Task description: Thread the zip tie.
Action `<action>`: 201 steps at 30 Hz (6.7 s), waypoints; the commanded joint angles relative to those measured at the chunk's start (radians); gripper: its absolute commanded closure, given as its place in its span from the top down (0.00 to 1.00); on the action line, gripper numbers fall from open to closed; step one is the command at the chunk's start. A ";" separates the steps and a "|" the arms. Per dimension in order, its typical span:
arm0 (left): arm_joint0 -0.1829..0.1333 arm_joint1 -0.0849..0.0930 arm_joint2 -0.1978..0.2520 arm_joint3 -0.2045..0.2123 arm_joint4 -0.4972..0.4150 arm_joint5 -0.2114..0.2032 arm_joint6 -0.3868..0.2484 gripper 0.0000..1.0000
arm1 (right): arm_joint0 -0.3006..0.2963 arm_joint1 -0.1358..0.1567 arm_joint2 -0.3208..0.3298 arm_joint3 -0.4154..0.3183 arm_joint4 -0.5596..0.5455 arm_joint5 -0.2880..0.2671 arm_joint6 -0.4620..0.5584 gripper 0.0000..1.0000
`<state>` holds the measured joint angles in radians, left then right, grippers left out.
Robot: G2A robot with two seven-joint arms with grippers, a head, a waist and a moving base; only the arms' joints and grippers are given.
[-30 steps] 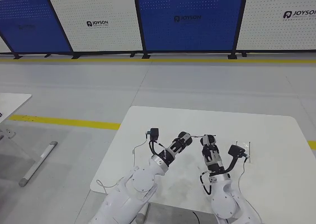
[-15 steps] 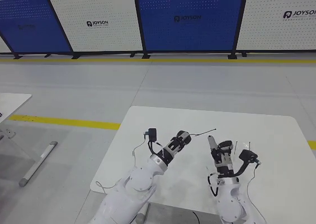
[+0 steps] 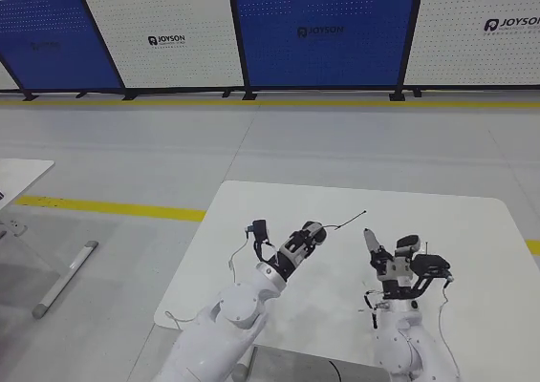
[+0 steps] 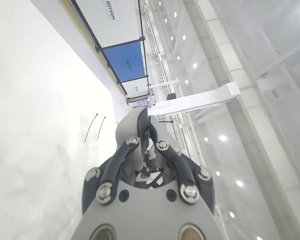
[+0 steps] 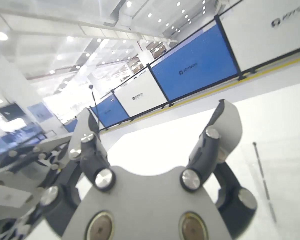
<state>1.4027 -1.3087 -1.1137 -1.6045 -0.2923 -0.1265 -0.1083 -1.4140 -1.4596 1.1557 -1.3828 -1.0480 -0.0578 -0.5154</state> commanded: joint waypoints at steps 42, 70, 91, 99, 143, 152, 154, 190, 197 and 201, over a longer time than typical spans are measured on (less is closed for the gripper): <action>-0.007 -0.001 0.001 -0.005 -0.064 0.031 -0.045 0.00 | -0.036 0.067 0.200 -0.282 -0.053 -0.092 0.824 1.00; -0.028 -0.009 0.041 0.007 -0.081 0.032 -0.039 0.00 | 0.053 0.069 0.103 -0.176 0.032 -0.178 0.887 0.47; -0.065 -0.021 0.085 0.057 -0.038 0.044 0.004 0.00 | 0.056 0.082 0.091 -0.185 0.076 -0.204 0.886 0.39; -0.075 -0.024 0.091 0.068 -0.036 0.051 0.005 0.00 | 0.057 0.087 0.087 -0.188 0.085 -0.200 0.876 0.35; -0.079 -0.029 0.093 0.086 -0.029 0.053 -0.010 0.00 | 0.084 0.105 0.040 -0.183 0.104 -0.161 0.904 0.25; -0.082 -0.031 0.098 0.093 -0.026 0.055 -0.009 0.00 | 0.083 0.109 0.038 -0.190 0.107 -0.158 0.898 0.04; -0.082 -0.031 0.097 0.092 -0.027 0.054 -0.008 0.00 | 0.084 0.110 0.037 -0.190 0.109 -0.156 0.898 0.00; -0.011 -0.023 0.052 -0.019 -0.041 -0.050 -0.011 0.00 | 0.115 0.118 -0.006 -0.139 0.095 -0.137 0.914 0.00; 0.012 -0.019 0.039 -0.053 -0.034 -0.058 -0.013 0.00 | 0.123 0.118 -0.015 -0.130 0.093 -0.132 0.911 0.00; 0.017 -0.018 0.036 -0.061 -0.033 -0.061 -0.016 0.00 | 0.127 0.118 -0.019 -0.124 0.095 -0.128 0.909 0.00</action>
<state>1.4194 -1.3268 -1.0775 -1.6647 -0.3252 -0.1867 -0.1238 -1.2873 -1.3419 1.1372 -1.5081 -0.9542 -0.1863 0.3936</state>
